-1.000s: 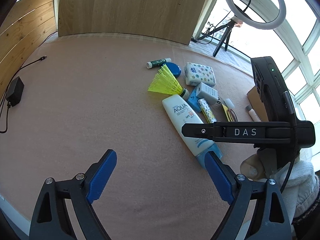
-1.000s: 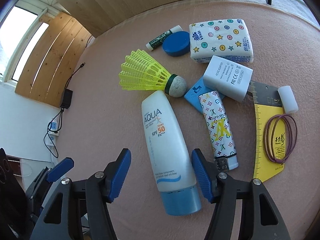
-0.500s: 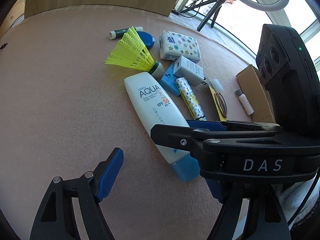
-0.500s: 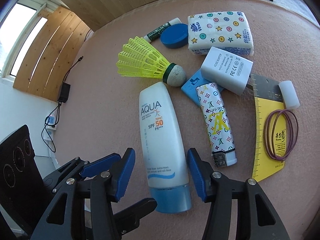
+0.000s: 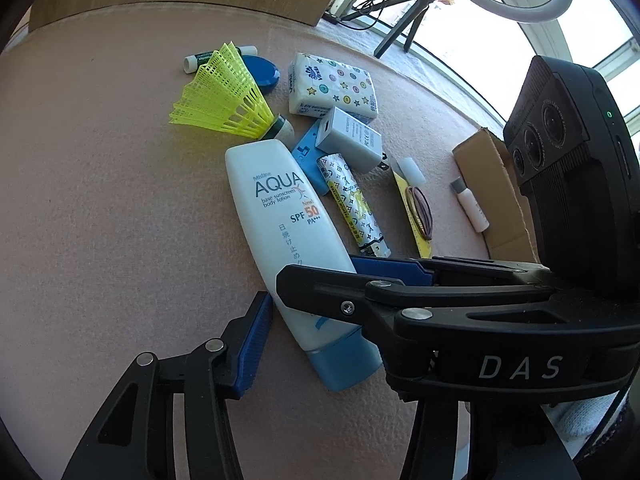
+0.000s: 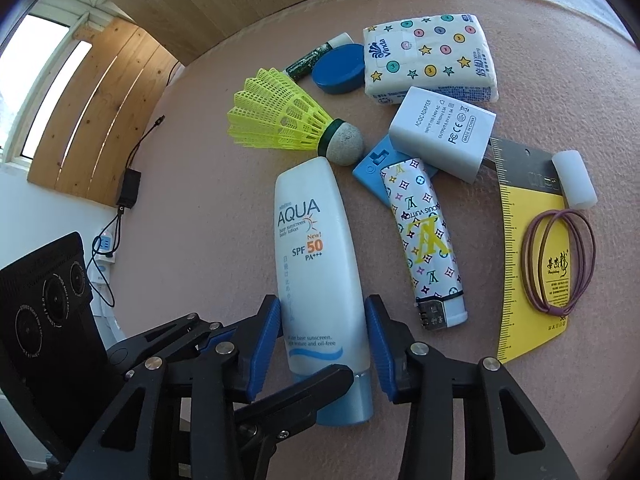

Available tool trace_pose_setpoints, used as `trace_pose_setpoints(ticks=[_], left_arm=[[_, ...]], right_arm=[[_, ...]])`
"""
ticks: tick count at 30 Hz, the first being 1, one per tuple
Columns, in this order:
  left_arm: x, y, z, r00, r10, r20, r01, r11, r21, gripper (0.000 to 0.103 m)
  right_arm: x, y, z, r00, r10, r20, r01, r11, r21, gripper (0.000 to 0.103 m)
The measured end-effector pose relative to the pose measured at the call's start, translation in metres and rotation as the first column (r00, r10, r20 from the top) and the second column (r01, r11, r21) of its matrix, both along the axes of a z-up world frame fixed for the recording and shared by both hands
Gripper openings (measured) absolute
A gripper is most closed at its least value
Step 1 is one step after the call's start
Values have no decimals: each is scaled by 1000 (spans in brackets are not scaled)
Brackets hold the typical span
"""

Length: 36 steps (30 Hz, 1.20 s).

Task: Organize objects
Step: 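Grasp the white AQUA sunscreen tube with the right tool, then carry the sunscreen tube into the cardboard box and open the right tool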

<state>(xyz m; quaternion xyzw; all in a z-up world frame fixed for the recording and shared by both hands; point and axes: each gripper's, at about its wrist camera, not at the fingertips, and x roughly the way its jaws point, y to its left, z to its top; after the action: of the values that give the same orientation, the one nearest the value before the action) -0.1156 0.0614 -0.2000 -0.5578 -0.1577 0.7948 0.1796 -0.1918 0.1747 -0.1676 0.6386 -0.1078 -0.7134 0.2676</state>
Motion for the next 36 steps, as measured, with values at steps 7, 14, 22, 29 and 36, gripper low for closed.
trace_pose_setpoints(ticks=[7,14,22,29,36], left_arm=[[9,17,18,999,-16,-37,15,1000,-10,52],[11,58,48,992,-68,-107,67,998,-9,52],[-2,137,81,968,-167,-188,175,984,27,52],[-9,220,99,931,-279,-234,296,954,43,52],[-14,291,97,904,-358,-233,377,925,40,52]], right_arm=[[16,23,16,999,-42,-13,41,998,-48,36],[26,66,43,992,-116,-58,111,991,-76,35],[29,142,85,967,-218,-135,206,974,-95,34],[40,218,106,926,-327,-190,318,945,-75,34],[51,284,107,882,-425,-203,422,905,-60,34]])
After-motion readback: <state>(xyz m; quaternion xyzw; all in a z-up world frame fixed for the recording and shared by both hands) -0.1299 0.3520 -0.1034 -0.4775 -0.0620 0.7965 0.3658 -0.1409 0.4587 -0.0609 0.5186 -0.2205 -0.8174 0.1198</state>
